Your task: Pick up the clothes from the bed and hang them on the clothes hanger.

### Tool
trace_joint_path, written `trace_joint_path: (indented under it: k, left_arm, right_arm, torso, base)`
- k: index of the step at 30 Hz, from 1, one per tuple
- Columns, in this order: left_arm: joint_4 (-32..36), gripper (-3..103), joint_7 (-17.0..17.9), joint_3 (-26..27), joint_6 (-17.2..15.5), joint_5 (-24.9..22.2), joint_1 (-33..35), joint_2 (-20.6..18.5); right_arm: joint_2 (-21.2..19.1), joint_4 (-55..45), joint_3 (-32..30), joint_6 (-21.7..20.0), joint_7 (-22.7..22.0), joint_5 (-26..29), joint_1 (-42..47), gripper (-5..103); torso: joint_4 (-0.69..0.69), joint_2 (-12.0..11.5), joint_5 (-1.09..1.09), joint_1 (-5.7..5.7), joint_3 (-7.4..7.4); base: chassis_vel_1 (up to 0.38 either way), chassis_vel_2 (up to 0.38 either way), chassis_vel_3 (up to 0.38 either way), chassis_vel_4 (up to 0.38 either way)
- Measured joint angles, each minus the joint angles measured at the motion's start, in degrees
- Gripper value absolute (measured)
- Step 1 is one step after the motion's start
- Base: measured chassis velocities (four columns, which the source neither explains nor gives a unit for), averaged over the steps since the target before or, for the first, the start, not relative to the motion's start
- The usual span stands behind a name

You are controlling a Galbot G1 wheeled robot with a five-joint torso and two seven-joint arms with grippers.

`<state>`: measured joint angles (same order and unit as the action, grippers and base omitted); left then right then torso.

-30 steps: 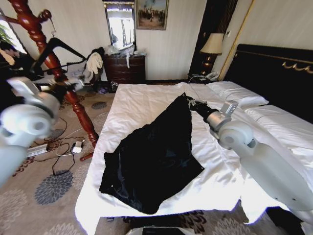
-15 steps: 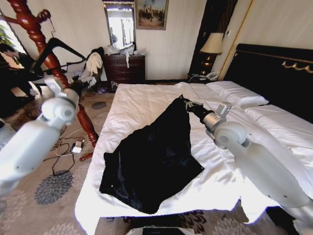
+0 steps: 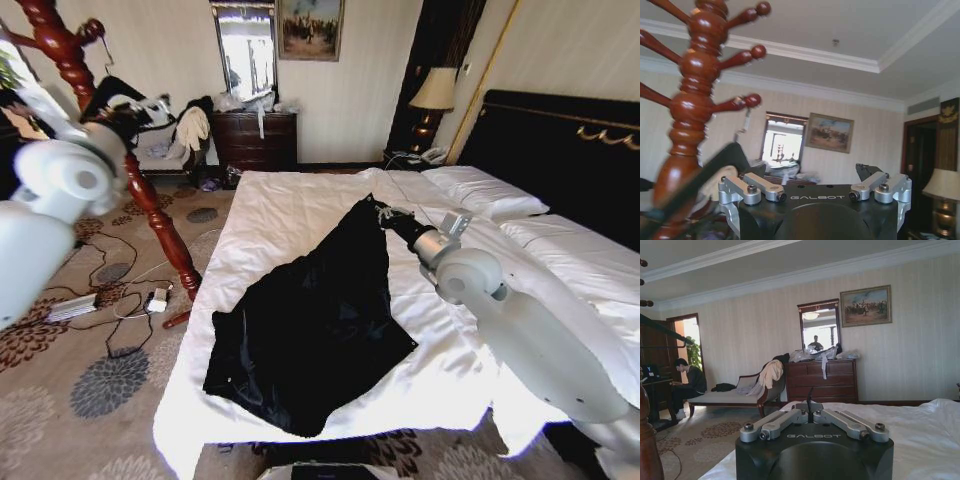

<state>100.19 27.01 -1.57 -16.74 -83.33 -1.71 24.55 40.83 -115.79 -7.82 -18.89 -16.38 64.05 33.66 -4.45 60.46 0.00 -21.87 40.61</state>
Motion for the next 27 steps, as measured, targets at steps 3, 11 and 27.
trace_joint_path:
  k: [3,11,27]
  left_arm:
    - [-0.53,100,1.47,-0.56,-4.26,-2.88,-3.35,-3.18]
    - [-9.1,100,0.77,-0.75,-8.32,-4.6,-5.93,-4.53]
    - [-26.66,100,6.22,-15.34,-23.28,-1.84,-26.45,7.46]
  right_arm:
    - [0.02,-0.2,0.0,0.11,-0.01,-0.48,0.41,0]
    - [-0.16,-1.46,-0.12,0.13,-0.22,-0.54,0.58,0]
    - [-1.47,-2.12,-1.61,1.61,-0.11,-4.39,3.64,0]
  torso:
    - [-0.01,0.0,0.02,0.0,0.0]
    - [0.0,0.0,-0.02,0.0,0.0]
    - [-0.01,0.0,0.01,-0.02,0.02]
  base:
    - [0.0,0.0,0.0,0.0]
    - [0.0,0.0,0.0,0.0]
    - [0.0,0.0,0.0,0.0]
